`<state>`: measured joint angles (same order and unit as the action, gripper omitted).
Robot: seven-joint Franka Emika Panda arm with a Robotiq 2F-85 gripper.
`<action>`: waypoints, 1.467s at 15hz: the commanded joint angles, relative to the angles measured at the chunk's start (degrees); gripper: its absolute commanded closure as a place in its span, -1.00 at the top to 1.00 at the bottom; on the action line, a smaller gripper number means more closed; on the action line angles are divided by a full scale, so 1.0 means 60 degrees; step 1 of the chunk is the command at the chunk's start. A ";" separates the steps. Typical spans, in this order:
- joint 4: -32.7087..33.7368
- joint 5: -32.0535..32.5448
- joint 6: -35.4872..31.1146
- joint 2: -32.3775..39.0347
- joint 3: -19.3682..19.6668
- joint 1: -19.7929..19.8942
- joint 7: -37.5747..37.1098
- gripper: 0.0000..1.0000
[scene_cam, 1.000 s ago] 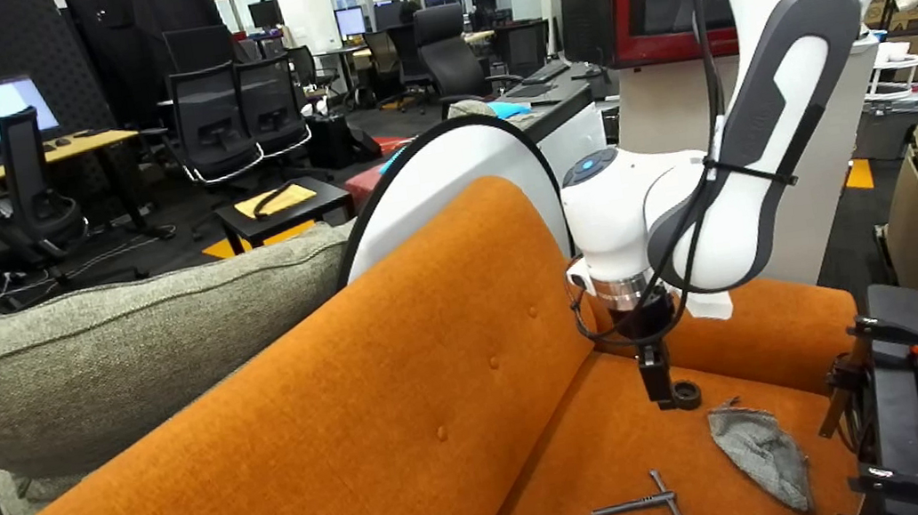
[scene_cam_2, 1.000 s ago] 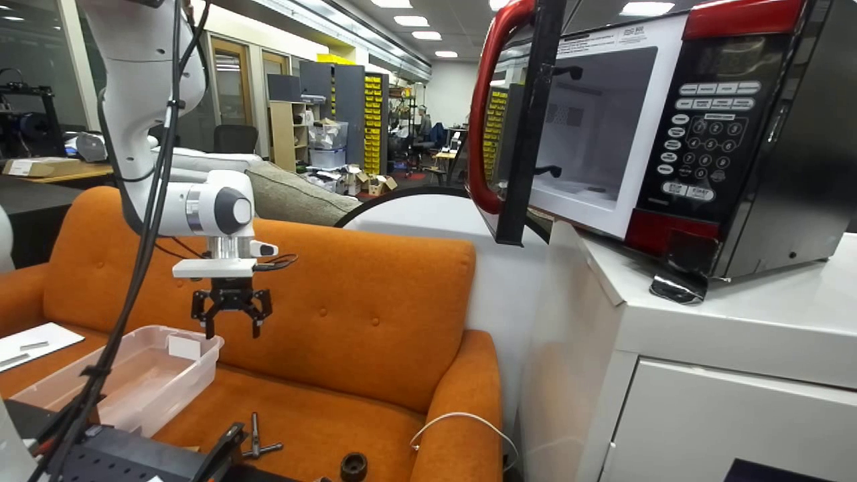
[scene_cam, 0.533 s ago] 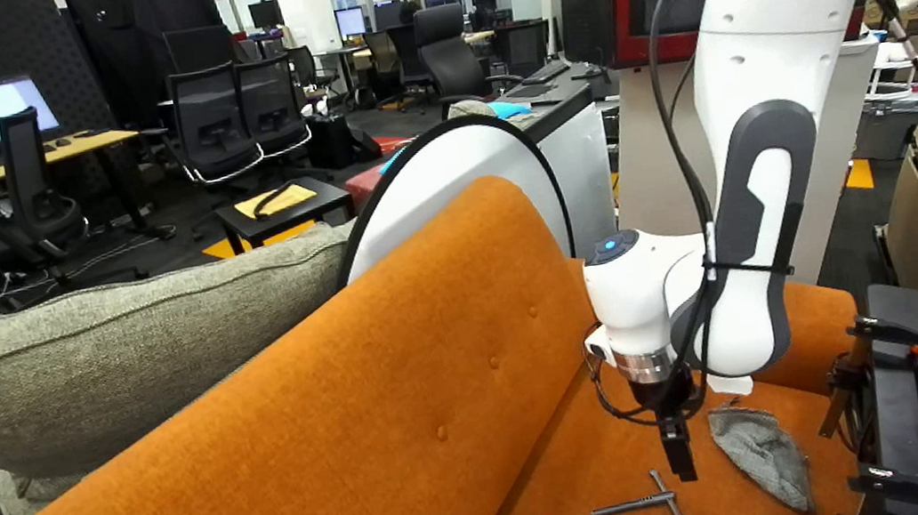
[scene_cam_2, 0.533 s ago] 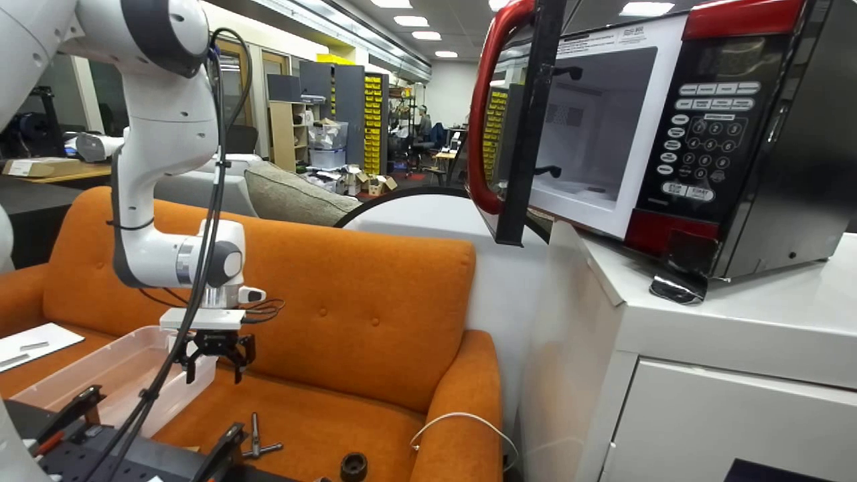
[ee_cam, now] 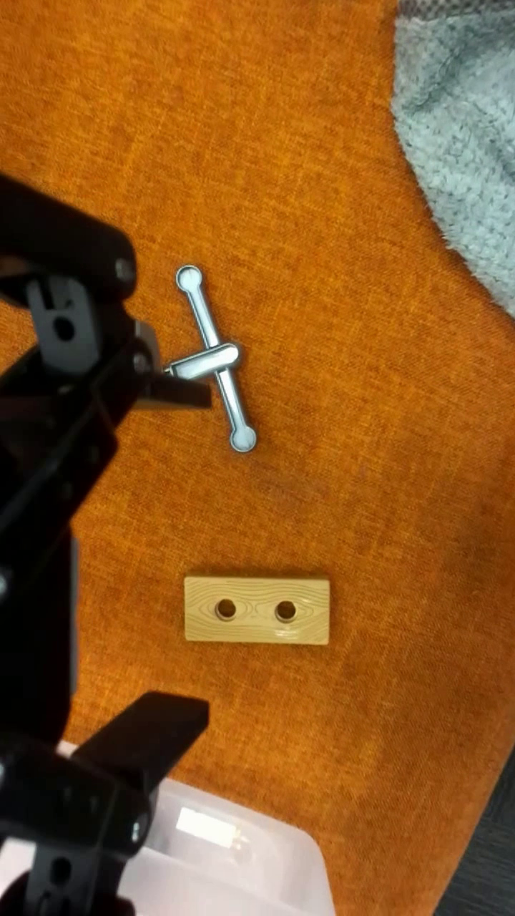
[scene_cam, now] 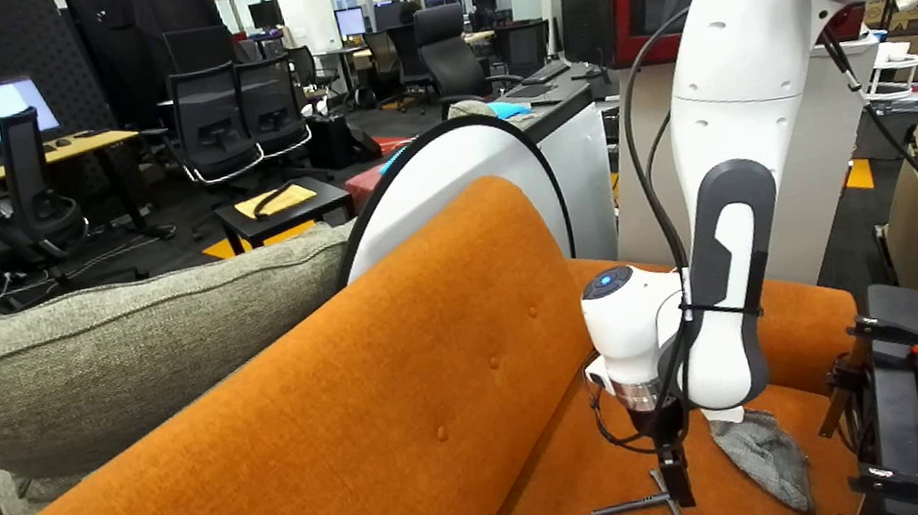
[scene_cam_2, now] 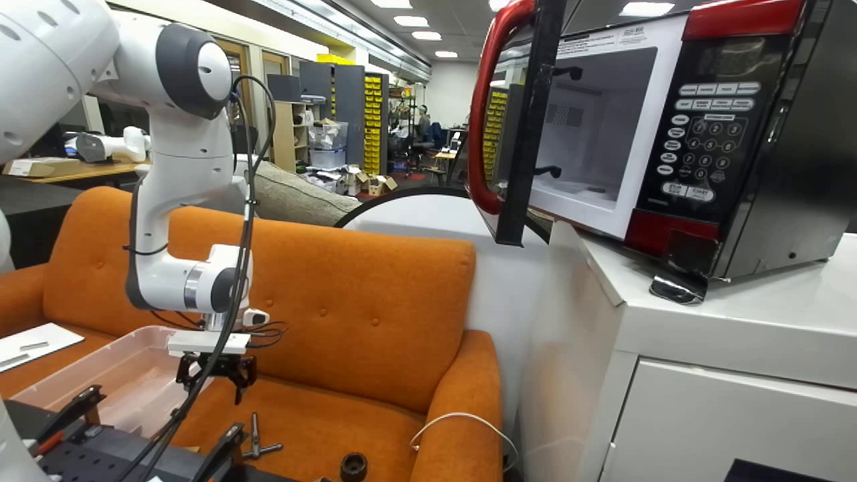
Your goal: Turn the T-shaped object clockwise
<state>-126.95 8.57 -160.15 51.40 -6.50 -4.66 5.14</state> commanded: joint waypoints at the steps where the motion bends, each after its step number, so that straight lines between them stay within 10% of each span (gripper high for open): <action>1: 0.0020 -0.0121 0.0018 0.0000 0.0027 -0.0055 0.0086 1.00; 22: 0.3527 0.0102 0.0066 0.3426 -0.0324 0.1310 0.1999 1.00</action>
<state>-109.09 8.58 -161.74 69.59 -7.64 2.17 14.66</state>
